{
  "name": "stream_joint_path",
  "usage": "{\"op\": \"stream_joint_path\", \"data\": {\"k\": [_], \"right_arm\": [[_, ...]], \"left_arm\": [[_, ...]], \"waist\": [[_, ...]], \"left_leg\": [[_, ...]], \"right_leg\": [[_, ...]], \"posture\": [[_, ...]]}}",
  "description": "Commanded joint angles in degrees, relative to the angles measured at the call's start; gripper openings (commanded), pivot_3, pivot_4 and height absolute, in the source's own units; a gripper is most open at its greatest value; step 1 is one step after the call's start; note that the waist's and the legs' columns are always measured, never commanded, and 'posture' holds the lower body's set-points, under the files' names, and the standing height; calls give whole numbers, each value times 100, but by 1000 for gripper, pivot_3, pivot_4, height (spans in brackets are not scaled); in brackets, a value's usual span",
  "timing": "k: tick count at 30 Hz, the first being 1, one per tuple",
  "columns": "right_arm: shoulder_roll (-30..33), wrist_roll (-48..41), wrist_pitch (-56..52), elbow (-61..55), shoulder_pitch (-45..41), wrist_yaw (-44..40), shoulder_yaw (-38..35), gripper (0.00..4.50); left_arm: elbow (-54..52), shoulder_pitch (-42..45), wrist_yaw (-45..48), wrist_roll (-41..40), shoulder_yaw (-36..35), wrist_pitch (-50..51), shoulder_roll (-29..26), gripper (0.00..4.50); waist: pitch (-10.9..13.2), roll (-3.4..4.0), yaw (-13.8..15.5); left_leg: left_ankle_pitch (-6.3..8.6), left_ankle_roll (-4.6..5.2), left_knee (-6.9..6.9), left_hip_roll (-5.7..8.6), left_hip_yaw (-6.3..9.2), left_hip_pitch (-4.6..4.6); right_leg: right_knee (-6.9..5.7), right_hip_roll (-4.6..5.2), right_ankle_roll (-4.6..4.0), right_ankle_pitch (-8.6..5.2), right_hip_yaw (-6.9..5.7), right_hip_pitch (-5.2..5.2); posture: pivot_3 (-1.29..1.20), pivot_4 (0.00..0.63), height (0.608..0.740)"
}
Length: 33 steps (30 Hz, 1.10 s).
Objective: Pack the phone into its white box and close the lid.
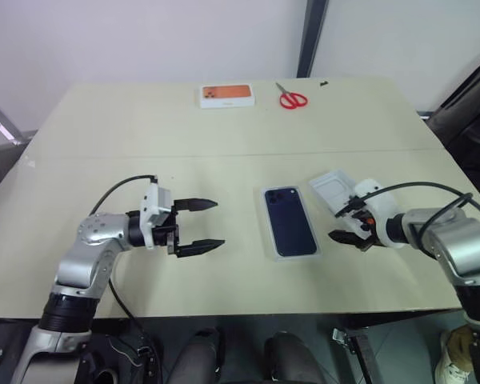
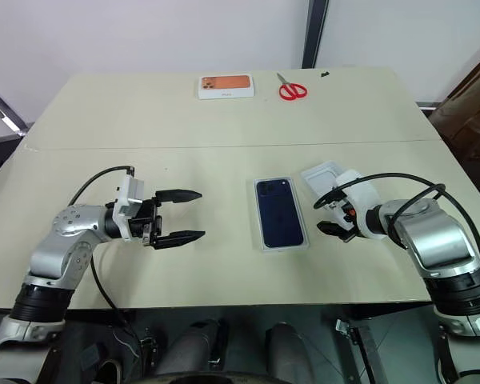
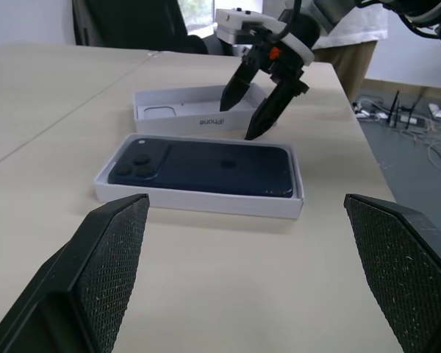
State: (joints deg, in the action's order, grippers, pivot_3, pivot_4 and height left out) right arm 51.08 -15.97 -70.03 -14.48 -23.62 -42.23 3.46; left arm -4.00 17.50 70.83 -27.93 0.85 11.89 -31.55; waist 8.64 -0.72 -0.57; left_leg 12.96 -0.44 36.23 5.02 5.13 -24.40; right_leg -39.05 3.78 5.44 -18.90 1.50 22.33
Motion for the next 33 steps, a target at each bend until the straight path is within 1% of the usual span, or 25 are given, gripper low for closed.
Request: {"op": "stream_joint_path", "data": {"k": [1,5,11,12,13,14,19,20,26,30,33], "right_arm": [[202,-60,-72,-44,-153,-44,-11,4476],[465,-99,-107,-189,-160,-208,278,4476],[390,-194,-202,-228,-277,-177,410,4476],[355,-168,-177,-173,-300,-142,430,3967],[319,-149,-162,-122,-320,-107,441,3656],[281,-120,-143,-76,-332,-53,447,3226],[204,-98,-123,-40,-319,95,424,665],[181,-84,-122,-32,-317,142,407,76],[-133,-80,-208,100,-505,514,123,76],[-904,-292,-78,247,-961,930,-676,76],[-1273,-427,-4,275,-1124,1069,-1034,76]], "left_arm": [[-259,-33,-123,7,53,-99,81,4471],[-288,-124,-252,62,151,-140,243,4471],[-436,-216,-390,44,151,-113,296,4471],[-445,-236,-404,37,144,-106,286,4500],[-447,-255,-413,45,142,-115,277,4500],[-451,-272,-422,54,142,-127,271,4500],[-501,-288,-494,20,119,-90,259,4500],[-502,-286,-501,19,116,-89,252,4500],[-413,-197,-493,20,107,-92,219,4500],[-308,-82,-529,12,80,-46,226,4500],[-234,-21,-557,-4,42,-19,231,4500]], "waist": [[0,0,-4],[0,0,-8],[0,0,-7],[0,0,-8],[0,0,-7],[0,0,-7],[0,0,-7],[0,-1,-6],[0,-1,-7],[1,2,-26],[2,3,-14]], "left_leg": [[0,0,0,0,0,0],[0,0,-1,0,-1,0],[1,1,-1,-1,-1,0],[1,1,-1,-1,-1,0],[1,1,-1,-1,-2,0],[1,1,-1,-1,-1,0],[1,1,-1,-1,-1,0],[1,1,0,-1,-1,1],[1,1,0,-1,-1,1],[0,0,-2,-1,-2,0],[0,0,-6,-1,-3,-1]], "right_leg": [[0,0,0,0,0,1],[0,0,0,0,1,1],[0,0,0,0,1,2],[0,0,0,0,1,1],[0,0,0,0,1,1],[0,0,0,0,1,1],[0,0,0,0,1,0],[0,0,0,0,1,0],[0,0,0,0,1,0],[-2,-1,0,0,2,4],[-2,-2,0,0,2,8]], "posture": [[0,150,734],[0,150,734],[0,150,734],[0,150,734],[0,150,734],[0,150,734],[0,150,734],[0,150,734],[0,150,734],[0,150,734],[0,150,734]]}}
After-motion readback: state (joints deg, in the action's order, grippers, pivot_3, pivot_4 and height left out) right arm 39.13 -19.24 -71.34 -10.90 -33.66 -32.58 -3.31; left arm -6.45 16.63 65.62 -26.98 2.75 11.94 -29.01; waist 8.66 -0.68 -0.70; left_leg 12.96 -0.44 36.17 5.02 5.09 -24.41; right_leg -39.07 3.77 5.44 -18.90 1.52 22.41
